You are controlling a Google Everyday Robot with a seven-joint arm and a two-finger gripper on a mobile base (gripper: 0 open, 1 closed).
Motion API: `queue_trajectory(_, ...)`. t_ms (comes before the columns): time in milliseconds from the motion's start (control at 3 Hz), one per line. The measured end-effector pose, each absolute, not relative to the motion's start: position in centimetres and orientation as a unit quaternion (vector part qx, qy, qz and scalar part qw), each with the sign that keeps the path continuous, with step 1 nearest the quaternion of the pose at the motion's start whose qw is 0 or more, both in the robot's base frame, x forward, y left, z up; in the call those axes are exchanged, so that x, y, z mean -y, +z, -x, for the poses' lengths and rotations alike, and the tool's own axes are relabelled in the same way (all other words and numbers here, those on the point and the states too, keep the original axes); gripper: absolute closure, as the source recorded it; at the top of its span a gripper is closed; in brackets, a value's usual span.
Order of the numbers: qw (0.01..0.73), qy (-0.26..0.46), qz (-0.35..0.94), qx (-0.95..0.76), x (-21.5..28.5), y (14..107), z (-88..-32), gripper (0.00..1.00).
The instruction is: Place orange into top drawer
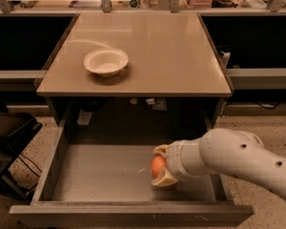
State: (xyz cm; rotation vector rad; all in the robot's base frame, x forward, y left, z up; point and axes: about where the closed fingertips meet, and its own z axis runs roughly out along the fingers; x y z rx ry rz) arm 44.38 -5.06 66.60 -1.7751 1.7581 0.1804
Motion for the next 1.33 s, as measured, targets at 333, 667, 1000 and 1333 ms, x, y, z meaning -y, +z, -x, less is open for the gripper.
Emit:
queue_trajectory(333, 0.304, 0.069, 0.674, -0.67, 4.8, 64.0, -43.2, 1.0)
queue_trajectory(667, 0.311, 0.063, 0.653, -0.687, 5.2, 61.5, -44.6, 1.0)
queue_trajectory(1000, 0.317, 0.06, 0.65, -0.689, 5.1, 61.8, -44.9, 0.81)
queue_trajectory(1333, 0.316, 0.061, 0.65, -0.688, 5.0, 61.8, -44.9, 0.58)
